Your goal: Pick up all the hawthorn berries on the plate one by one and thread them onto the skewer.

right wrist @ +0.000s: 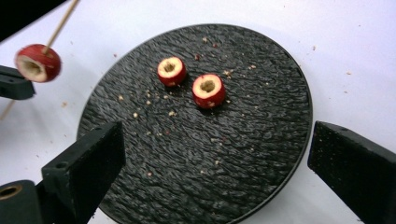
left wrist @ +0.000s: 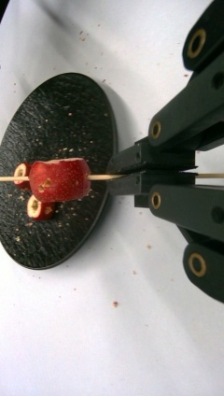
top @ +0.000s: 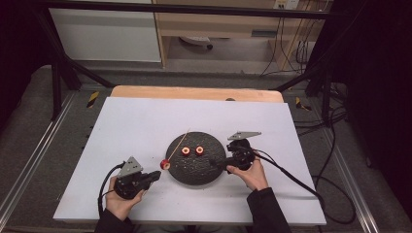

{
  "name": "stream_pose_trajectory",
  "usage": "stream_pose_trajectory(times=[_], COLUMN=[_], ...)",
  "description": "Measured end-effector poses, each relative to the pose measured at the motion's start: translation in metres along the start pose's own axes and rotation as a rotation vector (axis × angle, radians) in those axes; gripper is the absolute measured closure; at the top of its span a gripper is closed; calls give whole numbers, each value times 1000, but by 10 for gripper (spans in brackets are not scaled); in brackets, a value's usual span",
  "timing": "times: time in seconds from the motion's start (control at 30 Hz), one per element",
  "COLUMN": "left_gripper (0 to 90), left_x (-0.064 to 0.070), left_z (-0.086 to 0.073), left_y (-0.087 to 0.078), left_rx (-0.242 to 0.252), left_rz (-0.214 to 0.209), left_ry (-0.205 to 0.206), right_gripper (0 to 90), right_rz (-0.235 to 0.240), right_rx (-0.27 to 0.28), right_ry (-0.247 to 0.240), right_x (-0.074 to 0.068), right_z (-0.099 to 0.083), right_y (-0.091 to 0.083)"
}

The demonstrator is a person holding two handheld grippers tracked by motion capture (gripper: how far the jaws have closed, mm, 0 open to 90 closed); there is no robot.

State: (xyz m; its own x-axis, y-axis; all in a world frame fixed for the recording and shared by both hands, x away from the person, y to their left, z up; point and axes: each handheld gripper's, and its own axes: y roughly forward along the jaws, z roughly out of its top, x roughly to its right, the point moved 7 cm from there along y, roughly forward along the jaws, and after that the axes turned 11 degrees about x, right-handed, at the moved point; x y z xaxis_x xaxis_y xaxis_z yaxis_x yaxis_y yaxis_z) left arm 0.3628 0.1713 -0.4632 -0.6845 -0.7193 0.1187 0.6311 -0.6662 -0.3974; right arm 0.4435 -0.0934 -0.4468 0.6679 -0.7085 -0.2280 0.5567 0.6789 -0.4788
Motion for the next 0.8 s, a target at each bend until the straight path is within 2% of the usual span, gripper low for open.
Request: stream_pose_trajectory(times=[0.2, 0.53, 0.67, 0.8], left_gripper=[885, 885, 885, 885], left_x=[-3, -13, -13, -13], left_z=[-6, -12, -13, -14], left_y=[-2, -7, -7, -6], left_rx=[-8, -17, -20, -23], left_rz=[-5, 6, 1, 4], left_ry=[8, -14, -13, -13], right_gripper=[63, 100, 127, 162], right_rz=[-30, -27, -33, -28], right_rx=[-76, -157, -207, -251], right_ry=[-54, -120, -160, -169], right_x=[4, -3, -5, -6], right_z=[5, 22, 26, 29], right_y=[7, 29, 40, 52])
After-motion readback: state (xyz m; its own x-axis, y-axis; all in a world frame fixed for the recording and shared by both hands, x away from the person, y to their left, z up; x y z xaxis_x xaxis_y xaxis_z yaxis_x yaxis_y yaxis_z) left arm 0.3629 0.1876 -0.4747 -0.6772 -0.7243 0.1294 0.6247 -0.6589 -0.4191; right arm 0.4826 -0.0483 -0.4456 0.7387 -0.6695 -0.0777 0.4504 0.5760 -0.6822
